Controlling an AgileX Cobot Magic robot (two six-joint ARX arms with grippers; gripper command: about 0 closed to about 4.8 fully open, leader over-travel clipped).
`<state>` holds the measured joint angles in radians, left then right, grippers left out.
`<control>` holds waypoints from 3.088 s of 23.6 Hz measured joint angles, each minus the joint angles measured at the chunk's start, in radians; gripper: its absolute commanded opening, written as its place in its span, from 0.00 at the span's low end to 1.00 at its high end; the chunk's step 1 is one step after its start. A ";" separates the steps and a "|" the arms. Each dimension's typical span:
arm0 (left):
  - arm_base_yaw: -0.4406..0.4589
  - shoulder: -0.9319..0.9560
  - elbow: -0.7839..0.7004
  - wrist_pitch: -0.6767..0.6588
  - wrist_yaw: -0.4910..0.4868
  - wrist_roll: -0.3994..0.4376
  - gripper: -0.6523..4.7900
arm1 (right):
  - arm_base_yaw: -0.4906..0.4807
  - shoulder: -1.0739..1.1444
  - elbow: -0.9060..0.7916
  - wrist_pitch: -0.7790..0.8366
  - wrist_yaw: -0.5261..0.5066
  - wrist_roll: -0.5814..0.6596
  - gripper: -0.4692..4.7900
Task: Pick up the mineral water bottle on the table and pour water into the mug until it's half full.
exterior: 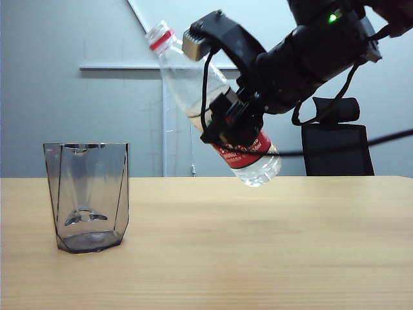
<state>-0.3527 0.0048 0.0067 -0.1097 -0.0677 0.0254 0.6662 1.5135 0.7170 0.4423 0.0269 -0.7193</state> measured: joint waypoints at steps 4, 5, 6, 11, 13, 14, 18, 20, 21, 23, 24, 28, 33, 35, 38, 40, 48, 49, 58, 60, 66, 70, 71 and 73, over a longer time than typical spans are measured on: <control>0.000 0.000 0.000 0.000 -0.001 0.000 0.12 | 0.037 0.021 0.000 -0.008 0.008 -0.085 0.58; 0.000 0.000 0.000 0.000 -0.001 0.000 0.12 | 0.043 0.023 -0.001 -0.011 0.008 -0.090 0.58; -0.001 0.000 0.000 0.000 0.000 0.000 0.12 | 0.048 0.023 0.000 -0.014 0.009 -0.091 0.58; -0.002 0.000 0.000 0.000 -0.001 0.000 0.12 | 0.069 0.023 0.000 0.008 0.035 -0.161 0.58; -0.004 0.000 0.000 0.000 0.000 0.000 0.12 | 0.069 0.032 0.001 0.028 0.045 -0.193 0.58; -0.004 0.000 0.000 0.000 0.000 0.000 0.12 | 0.068 0.039 0.007 0.029 0.051 -0.199 0.58; -0.043 0.000 0.000 0.000 -0.001 0.000 0.12 | 0.071 0.076 0.052 0.027 0.073 -0.241 0.58; -0.075 -0.001 0.000 0.000 0.000 0.000 0.12 | 0.077 0.088 0.069 0.031 0.081 -0.269 0.58; -0.089 -0.001 0.000 0.000 0.000 0.000 0.12 | 0.080 0.092 0.074 0.029 0.084 -0.286 0.58; -0.119 -0.001 0.000 0.000 -0.001 0.000 0.12 | 0.081 0.095 0.081 0.028 0.084 -0.315 0.58; -0.136 -0.001 0.000 0.000 0.000 0.000 0.12 | 0.081 0.099 0.084 0.028 0.084 -0.326 0.58; -0.167 -0.001 0.000 0.000 0.000 0.000 0.12 | 0.079 0.101 0.086 0.029 0.094 -0.383 0.58; -0.167 -0.001 0.000 0.000 0.000 0.000 0.12 | 0.079 0.101 0.086 0.030 0.105 -0.437 0.58; -0.167 -0.001 0.000 0.000 0.000 0.000 0.12 | 0.080 0.101 0.086 0.029 0.105 -0.462 0.58; -0.166 -0.001 0.000 0.000 0.000 0.000 0.12 | 0.080 0.108 0.087 0.030 0.107 -0.510 0.58; -0.166 -0.001 0.000 0.000 0.000 0.000 0.12 | 0.080 0.108 0.086 0.026 0.109 -0.531 0.58; -0.166 -0.001 0.000 0.000 0.000 0.000 0.12 | 0.080 0.108 0.086 0.029 0.153 -0.573 0.58; -0.166 -0.001 0.000 0.000 0.000 0.000 0.12 | 0.080 0.108 0.086 0.029 0.154 -0.581 0.58; -0.166 -0.001 0.000 0.000 0.000 0.000 0.12 | 0.081 0.108 0.086 0.031 0.191 -0.663 0.58; -0.166 -0.001 0.000 0.000 0.000 0.000 0.12 | 0.082 0.108 0.086 0.032 0.206 -0.668 0.58; -0.166 -0.001 0.000 0.000 0.000 0.000 0.12 | 0.085 0.108 0.086 0.039 0.227 -0.707 0.58; -0.166 -0.001 0.000 0.000 0.000 0.000 0.12 | 0.085 0.108 0.086 0.045 0.236 -0.723 0.58; -0.166 -0.001 0.000 0.000 0.000 0.000 0.12 | 0.085 0.108 0.087 0.049 0.240 -0.723 0.58; -0.166 -0.001 0.000 0.000 0.000 0.000 0.12 | 0.085 0.108 0.087 0.055 0.254 -0.726 0.58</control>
<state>-0.5190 0.0040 0.0067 -0.1093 -0.0681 0.0254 0.7513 1.6215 0.8036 0.4969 0.2810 -1.4456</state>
